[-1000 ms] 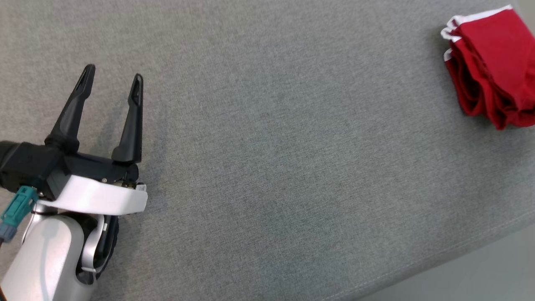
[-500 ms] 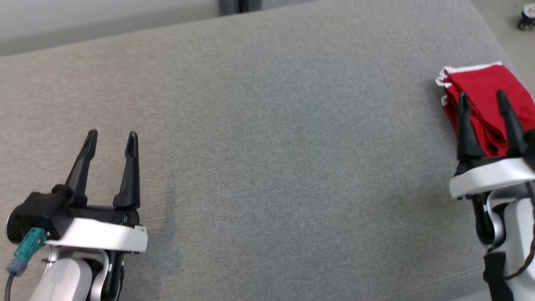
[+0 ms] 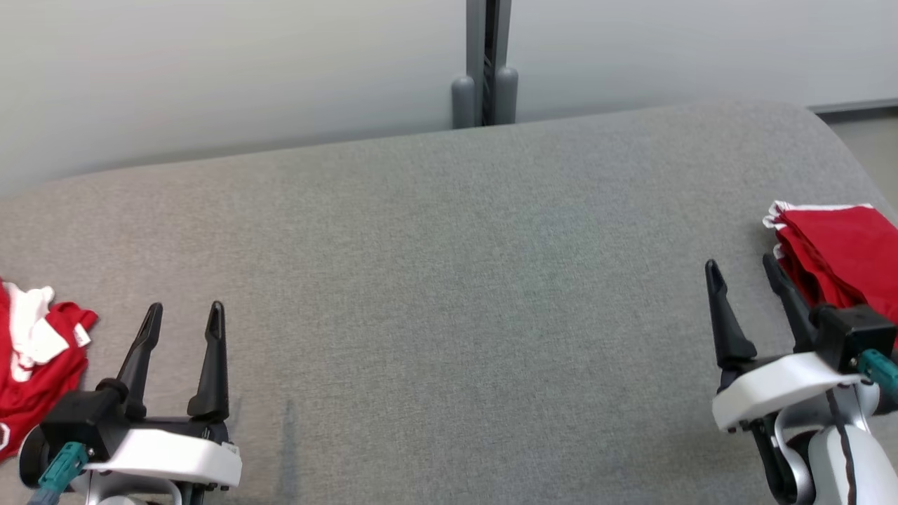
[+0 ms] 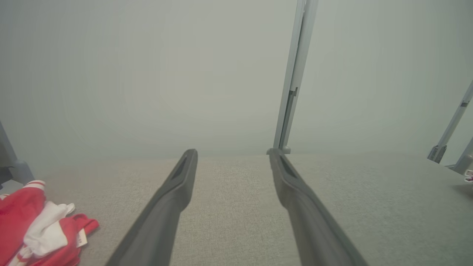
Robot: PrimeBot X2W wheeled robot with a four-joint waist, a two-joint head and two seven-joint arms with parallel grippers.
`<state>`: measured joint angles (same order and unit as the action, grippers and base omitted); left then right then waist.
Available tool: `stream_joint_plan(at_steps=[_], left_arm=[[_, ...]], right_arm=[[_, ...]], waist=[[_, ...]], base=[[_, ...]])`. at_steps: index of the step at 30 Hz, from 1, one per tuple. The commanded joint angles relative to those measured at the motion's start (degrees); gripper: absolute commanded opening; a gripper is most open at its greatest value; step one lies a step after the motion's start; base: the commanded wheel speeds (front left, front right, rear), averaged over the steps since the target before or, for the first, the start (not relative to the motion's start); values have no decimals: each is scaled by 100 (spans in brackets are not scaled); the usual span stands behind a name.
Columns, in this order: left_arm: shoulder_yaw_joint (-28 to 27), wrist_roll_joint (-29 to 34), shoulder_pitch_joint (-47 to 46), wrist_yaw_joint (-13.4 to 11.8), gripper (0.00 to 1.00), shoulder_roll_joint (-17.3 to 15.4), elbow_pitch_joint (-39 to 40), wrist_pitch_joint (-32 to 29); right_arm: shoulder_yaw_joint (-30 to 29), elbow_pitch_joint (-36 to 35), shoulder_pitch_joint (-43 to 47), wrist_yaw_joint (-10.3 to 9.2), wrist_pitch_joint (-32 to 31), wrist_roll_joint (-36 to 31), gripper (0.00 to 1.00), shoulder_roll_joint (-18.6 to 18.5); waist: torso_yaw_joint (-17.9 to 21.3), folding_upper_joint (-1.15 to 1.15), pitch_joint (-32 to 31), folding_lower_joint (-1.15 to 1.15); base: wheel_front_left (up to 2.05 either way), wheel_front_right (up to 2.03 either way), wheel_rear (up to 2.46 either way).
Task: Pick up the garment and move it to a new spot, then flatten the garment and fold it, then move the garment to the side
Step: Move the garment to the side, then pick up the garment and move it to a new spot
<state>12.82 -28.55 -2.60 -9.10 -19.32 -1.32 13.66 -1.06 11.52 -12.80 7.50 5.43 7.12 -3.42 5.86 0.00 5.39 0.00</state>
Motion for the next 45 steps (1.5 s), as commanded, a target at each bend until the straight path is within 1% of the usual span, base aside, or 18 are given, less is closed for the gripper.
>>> stream_joint_plan(at_steps=[1, 2, 9, 19, 28, 39, 45], left_arm=[[-47, 7, 108, -32, 100, -52, -46, 36], [-39, 25, 192, -46, 100, -44, -62, 51], [-84, -12, 458, -78, 100, -111, -131, 72], [-170, -97, 591, -69, 100, -167, -161, 95], [-170, -116, 625, -100, 100, -224, -129, 28], [-122, -125, 616, -143, 100, -249, -74, -19], [-144, -130, 454, -115, 100, -285, -45, -6]], right_arm=[[-5, -72, 177, -2, -65, -1, 100, -2], [30, -117, 316, -2, -113, 94, 100, 7], [12, -331, 764, -2, -247, 7, 100, 15], [-48, -753, 1194, -2, -407, -62, 100, 34], [-65, -920, 1316, -2, -474, -47, 100, 41], [-90, -888, 1380, -2, -466, 104, 100, 42], [-101, -929, 1415, -2, -474, 39, 100, 44]], waist=[[-155, 0, -231, 0], [-190, 0, -308, 0], [-268, 0, -509, 0], [-343, 0, -614, 0], [-352, 0, -592, 0], [-400, 0, -586, 0], [-610, 0, -542, 0]], base=[[0, 0, 0], [0, 0, 0], [0, 0, 0], [0, 0, 0], [0, 0, 0], [0, 0, 0], [0, 0, 0]])
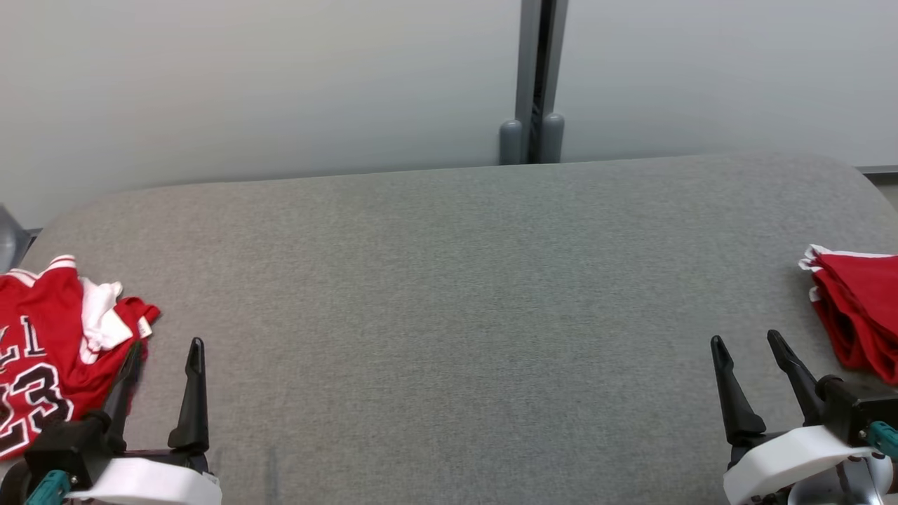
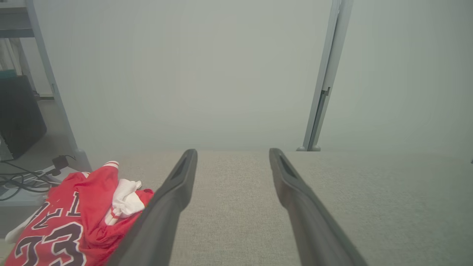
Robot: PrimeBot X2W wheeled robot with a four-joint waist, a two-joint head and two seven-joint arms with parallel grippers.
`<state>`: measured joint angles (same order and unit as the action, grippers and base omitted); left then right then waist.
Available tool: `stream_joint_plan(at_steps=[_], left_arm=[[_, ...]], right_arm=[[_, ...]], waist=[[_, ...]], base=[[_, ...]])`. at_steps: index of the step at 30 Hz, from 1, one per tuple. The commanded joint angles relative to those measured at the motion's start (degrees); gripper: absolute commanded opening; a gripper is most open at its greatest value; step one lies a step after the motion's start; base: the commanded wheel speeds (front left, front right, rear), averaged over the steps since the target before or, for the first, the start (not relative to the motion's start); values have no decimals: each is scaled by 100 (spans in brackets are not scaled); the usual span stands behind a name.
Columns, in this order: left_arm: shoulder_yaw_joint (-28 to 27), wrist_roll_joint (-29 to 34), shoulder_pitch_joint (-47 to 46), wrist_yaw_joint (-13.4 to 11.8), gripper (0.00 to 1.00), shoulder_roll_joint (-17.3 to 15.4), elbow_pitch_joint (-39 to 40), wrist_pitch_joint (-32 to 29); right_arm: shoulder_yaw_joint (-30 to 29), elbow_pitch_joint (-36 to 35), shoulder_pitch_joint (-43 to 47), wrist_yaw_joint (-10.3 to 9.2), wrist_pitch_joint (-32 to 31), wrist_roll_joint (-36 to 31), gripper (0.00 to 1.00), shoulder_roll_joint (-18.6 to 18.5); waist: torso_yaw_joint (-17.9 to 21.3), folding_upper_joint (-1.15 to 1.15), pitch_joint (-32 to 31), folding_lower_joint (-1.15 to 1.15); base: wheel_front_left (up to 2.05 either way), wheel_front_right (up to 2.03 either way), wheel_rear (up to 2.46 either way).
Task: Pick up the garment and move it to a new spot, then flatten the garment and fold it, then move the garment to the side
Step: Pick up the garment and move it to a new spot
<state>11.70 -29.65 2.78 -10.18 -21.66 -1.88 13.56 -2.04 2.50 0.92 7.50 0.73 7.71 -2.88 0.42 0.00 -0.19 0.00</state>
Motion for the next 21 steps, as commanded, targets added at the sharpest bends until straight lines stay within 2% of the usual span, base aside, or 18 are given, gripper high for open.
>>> stream_joint_plan(at_steps=[1, 16, 21], left_arm=[[-40, -32, -113, 4, 100, -54, 10, 10], [-263, -91, -448, 110, 100, -50, -182, 119], [-306, -62, -473, 130, 100, -5, -214, 138]], right_arm=[[-5, -44, 47, -2, -12, -20, 100, -12], [257, -228, -55, -2, -120, 5, 100, -13], [343, -206, -110, -2, -105, 41, 100, -15]], waist=[[-136, 0, 28, 0], [-1695, 0, 182, 0], [-2032, 0, 191, 0]], base=[[0, 0, 0], [0, 0, 0], [0, 0, 0]])
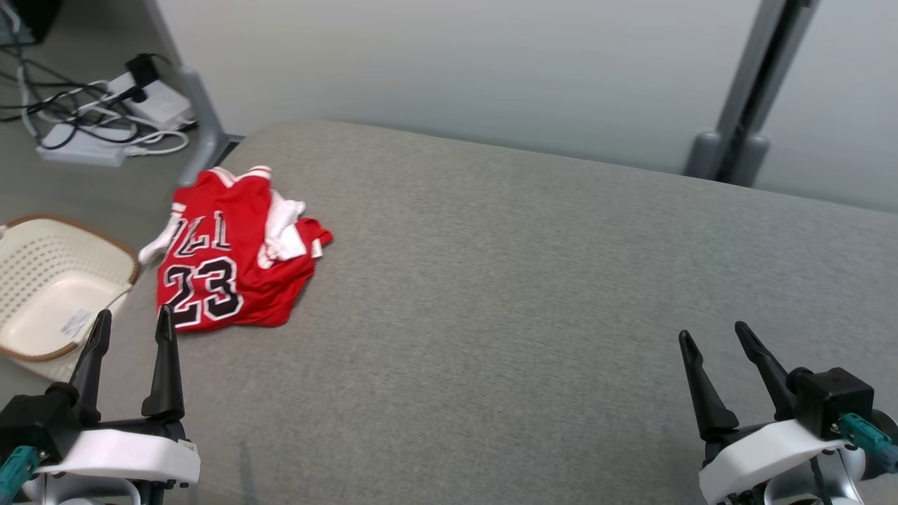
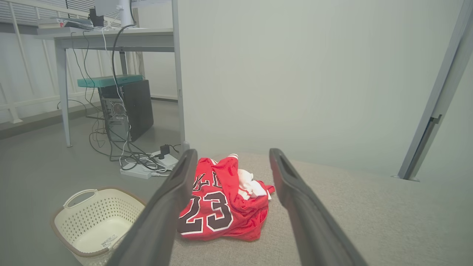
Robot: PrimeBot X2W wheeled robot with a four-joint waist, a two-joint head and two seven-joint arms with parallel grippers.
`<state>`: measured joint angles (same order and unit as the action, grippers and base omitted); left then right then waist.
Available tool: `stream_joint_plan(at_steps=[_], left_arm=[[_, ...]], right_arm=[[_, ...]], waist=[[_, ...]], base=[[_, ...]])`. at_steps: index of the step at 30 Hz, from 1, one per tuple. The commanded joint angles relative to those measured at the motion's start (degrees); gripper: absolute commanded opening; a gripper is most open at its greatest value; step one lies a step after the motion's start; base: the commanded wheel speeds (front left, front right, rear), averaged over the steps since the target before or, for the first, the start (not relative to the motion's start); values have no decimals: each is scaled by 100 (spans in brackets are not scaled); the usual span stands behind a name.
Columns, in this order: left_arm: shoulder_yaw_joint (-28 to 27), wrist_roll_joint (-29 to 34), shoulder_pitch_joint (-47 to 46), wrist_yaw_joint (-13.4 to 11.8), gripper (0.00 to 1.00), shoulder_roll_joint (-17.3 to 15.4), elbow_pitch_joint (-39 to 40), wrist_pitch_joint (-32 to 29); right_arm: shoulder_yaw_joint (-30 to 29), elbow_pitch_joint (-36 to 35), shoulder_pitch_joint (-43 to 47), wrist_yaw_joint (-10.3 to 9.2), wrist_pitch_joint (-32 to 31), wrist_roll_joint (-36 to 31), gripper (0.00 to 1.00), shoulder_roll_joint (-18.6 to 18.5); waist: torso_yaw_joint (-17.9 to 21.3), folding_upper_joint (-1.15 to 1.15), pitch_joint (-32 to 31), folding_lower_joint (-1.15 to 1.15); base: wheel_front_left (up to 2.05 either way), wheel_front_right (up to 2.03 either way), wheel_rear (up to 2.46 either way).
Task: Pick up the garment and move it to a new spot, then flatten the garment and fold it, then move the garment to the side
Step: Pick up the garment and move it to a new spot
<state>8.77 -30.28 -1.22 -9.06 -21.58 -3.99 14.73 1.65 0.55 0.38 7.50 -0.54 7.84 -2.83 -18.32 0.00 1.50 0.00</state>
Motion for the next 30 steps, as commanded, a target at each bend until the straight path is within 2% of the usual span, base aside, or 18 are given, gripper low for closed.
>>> stream_joint_plan(at_steps=[1, 8, 20, 26, 30], left_arm=[[-25, 22, -74, 22, 100, -14, -9, 26], [-119, 66, -29, 48, 100, 17, -27, 45], [-213, 70, -358, 99, 100, 106, -80, 52], [-277, 96, -944, 162, 100, 35, -371, 9], [-297, -93, -1532, 353, 100, -39, -1182, -176]], right_arm=[[2, 3, -67, -2, 24, 33, 100, -20], [81, 63, -128, -2, 73, 72, 100, -21], [124, 32, -350, -2, 77, 5, 100, -21], [201, -81, -596, -2, 15, -67, 100, -22], [280, -239, -877, -2, -49, -196, 100, -24]], waist=[[-222, 0, 20, 0], [-413, 0, 29, 0], [-372, 0, 235, 0], [-77, 0, 561, 0], [337, 0, 1025, 0]], base=[[0, 0, 0], [0, 0, 0], [0, 0, 0], [0, 0, 0], [0, 0, 0]])
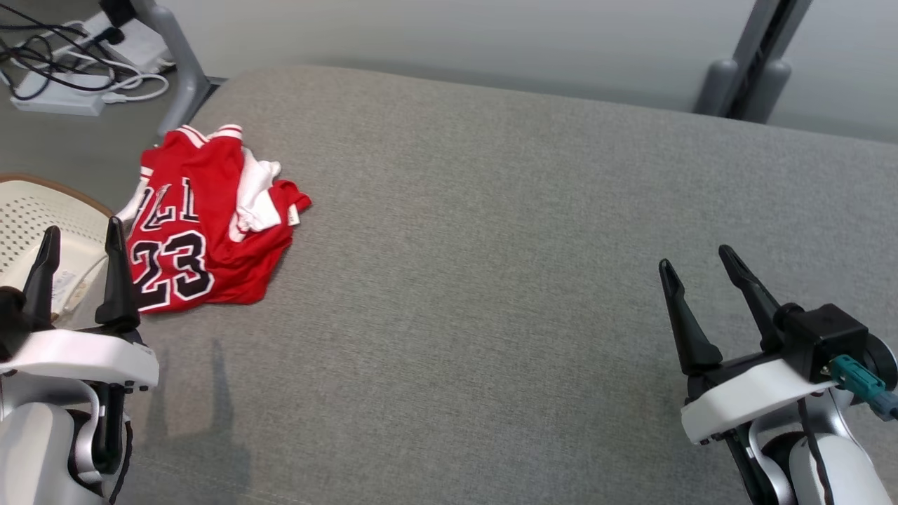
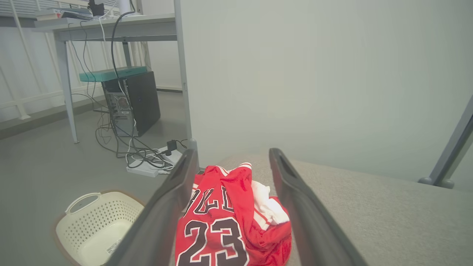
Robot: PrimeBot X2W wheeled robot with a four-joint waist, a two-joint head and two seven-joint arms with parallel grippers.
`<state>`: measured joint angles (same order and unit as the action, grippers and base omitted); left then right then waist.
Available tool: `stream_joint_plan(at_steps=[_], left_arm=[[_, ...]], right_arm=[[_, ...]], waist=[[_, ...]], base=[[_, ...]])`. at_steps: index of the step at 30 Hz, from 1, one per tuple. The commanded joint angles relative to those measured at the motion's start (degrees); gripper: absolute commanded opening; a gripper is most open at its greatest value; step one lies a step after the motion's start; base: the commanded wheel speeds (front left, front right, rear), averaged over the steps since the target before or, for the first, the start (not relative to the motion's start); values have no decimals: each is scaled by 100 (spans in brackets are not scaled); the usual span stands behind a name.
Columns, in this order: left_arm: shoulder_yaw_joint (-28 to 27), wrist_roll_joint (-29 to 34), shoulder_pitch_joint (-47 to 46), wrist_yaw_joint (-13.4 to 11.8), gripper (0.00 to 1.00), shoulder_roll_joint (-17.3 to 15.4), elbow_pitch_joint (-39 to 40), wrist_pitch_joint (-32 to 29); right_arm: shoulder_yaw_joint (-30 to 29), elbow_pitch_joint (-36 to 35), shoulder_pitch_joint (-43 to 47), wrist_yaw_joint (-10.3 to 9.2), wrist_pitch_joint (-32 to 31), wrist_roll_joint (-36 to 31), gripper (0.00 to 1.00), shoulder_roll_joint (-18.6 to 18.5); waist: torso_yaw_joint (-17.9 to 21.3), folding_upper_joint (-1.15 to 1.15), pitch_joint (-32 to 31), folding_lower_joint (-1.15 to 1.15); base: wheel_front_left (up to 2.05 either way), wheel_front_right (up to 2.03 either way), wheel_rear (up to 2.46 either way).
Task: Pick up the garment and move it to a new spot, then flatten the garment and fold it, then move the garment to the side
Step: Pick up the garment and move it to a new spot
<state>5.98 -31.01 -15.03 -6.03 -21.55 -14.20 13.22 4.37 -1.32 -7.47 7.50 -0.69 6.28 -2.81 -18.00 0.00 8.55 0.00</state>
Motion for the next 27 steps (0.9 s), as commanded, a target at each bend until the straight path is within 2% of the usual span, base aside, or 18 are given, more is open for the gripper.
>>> stream_joint_plan(at_steps=[1, 11, 20, 21, 22, 23, 27], left_arm=[[-14, -79, -282, 99, 100, -22, -338, -47], [-116, -601, -1437, 744, 100, -14, -2746, -248], [-114, -872, -2135, 1106, 100, 26, -4146, -499], [-108, -891, -2188, 1128, 88, 37, -4265, -480], [-95, -884, -2229, 1158, 35, 26, -4357, -439], [-83, -865, -2279, 1162, 0, 6, -4434, -365], [-46, -764, -2390, 1201, 0, -70, -4592, -36]], right_arm=[[17, -86, -157, -2, -37, -73, 100, -25], [105, -471, -766, -2, -9, -221, 100, -24], [55, -531, -838, -2, 70, -182, 100, -23], [49, -539, -823, -2, 85, -172, 100, -23], [43, -552, -812, -2, 97, -173, 100, -23], [31, -561, -804, -2, 108, -176, 100, -24], [-40, -548, -766, -2, 176, -191, 100, -24]], waist=[[392, 0, 434, 0], [1014, 0, 1477, 0], [1174, 0, 1760, 0], [1183, 0, 1760, 0], [1195, 0, 1757, 0], [1204, 0, 1744, 0], [1227, 0, 1594, 0]], base=[[0, 0, 0], [0, 0, 0], [0, 0, 0], [0, 0, 0], [0, 0, 0], [0, 0, 0], [0, 0, 0]])
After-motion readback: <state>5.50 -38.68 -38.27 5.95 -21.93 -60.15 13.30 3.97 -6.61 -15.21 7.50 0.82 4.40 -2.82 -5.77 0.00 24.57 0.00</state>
